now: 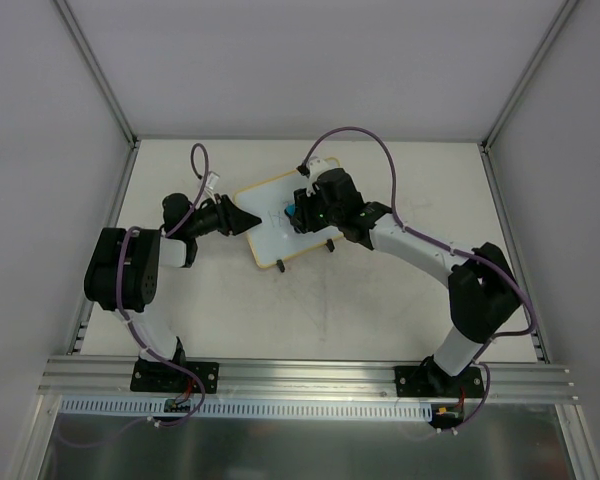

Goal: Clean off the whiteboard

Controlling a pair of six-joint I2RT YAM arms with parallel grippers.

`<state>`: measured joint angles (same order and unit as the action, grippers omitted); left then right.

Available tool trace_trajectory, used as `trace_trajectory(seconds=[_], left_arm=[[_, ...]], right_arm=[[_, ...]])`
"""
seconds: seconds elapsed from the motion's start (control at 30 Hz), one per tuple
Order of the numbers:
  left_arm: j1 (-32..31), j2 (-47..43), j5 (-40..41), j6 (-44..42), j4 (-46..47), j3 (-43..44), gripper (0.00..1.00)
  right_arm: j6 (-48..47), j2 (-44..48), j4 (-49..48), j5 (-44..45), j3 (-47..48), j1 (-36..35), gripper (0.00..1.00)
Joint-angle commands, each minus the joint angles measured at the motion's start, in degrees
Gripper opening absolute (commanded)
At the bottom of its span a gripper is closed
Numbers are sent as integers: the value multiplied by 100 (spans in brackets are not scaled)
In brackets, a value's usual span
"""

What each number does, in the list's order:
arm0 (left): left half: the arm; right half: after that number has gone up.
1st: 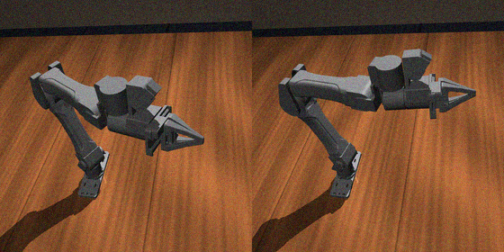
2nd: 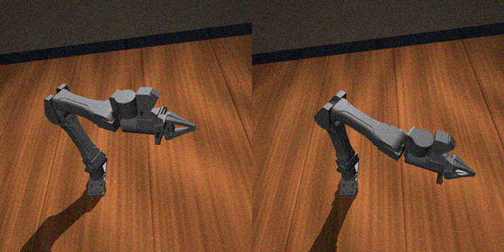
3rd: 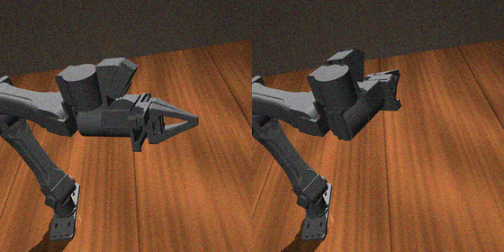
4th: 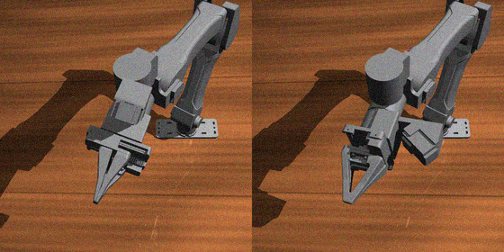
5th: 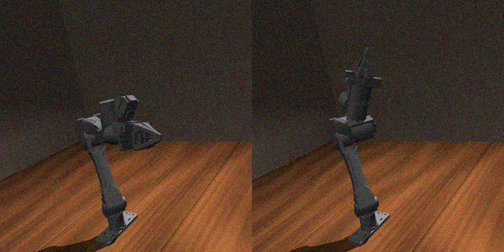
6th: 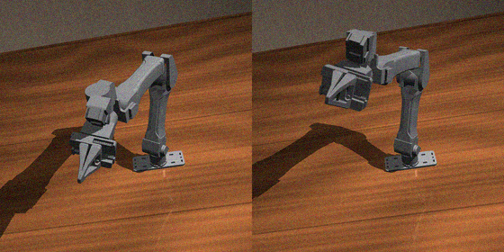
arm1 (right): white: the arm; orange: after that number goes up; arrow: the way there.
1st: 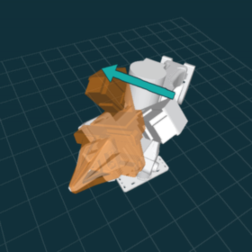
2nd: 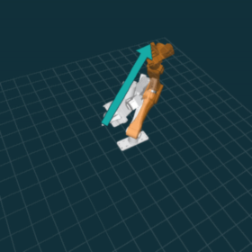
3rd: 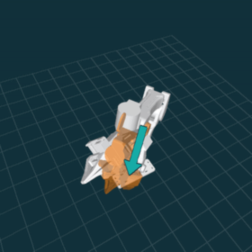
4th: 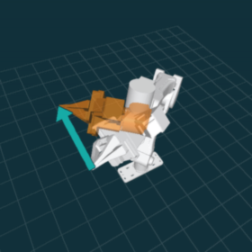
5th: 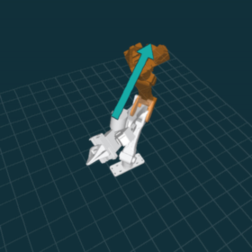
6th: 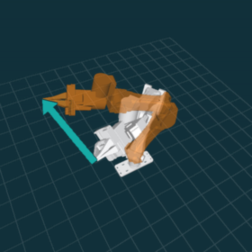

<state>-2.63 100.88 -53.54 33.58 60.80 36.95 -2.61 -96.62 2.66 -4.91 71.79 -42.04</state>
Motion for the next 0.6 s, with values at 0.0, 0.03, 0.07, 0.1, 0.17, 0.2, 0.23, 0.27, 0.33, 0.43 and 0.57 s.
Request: trace_trajectory(seconds=[0.0, 0.03, 0.07, 0.1, 0.17, 0.2, 0.23, 0.27, 0.33, 0.43, 0.57], left_arm=[[26, 46, -69, -168, 125, 102, 45], [35, 54, -78, -142, 169, 58, 45], [35, 72, -95, -89, 222, 32, 45], [35, 81, -104, -63, 318, -29, 45], [35, 159, -104, 69, 546, -135, 44], [35, 177, -130, 113, 713, -196, 44], [35, 204, -148, 157, 1062, -319, 41], [35, 239, -139, 192, 1170, -355, 39], [35, 283, -95, 149, 1102, -320, 22], [35, 397, -288, 236, 1075, -171, 1], [35, 415, -262, 236, 987, -109, 0]], right_arm=[[-38, -59, -230, -10, 239, -6, 0], [-38, -59, -222, -10, 230, 3, 0], [-46, -59, -230, -19, 222, -6, 0], [-46, -59, -222, -19, 221, -6, 0], [-64, -68, -222, -28, 213, -6, 0], [-55, -76, -317, -37, 204, -6, 0], [-64, -85, -397, -37, 195, -6, 0], [-81, -77, -415, -54, 186, -6, 0], [-99, -76, -450, -37, 151, -6, 0], [-134, -94, -441, -28, 134, -6, 0], [-143, -138, -459, -37, 160, -6, 0]])
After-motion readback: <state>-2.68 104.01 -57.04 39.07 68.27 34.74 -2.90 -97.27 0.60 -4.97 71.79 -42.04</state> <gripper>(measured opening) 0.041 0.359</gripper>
